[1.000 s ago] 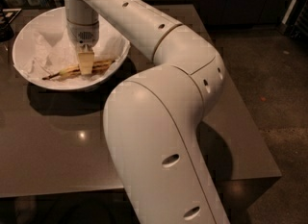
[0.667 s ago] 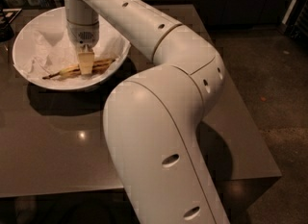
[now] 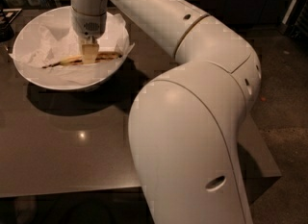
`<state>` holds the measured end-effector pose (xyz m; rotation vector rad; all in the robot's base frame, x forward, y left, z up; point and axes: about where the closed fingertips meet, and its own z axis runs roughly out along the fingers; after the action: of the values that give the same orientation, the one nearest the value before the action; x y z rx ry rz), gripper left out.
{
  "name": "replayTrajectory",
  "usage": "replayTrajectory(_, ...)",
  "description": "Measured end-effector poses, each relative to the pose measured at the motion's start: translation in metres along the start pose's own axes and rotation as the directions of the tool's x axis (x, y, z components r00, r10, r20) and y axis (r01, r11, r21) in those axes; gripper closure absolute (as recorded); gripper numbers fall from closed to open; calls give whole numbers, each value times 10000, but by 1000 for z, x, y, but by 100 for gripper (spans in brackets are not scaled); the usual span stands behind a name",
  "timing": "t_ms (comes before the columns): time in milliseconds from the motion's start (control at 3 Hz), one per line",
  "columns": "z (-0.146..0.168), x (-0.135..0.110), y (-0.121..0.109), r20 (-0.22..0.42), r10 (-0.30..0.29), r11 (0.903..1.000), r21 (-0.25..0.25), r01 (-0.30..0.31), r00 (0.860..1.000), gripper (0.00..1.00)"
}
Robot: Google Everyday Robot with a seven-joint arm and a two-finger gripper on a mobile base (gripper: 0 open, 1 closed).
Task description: Pick banana from white bowl
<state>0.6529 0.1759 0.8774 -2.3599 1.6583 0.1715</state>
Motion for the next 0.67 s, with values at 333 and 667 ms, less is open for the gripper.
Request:
replayTrajectory(333, -11, 0, 3, -11, -38, 10000, 80, 38, 10000, 100)
replayTrajectory(667, -18, 0, 3, -16, -100, 9998, 146, 101, 9999, 100)
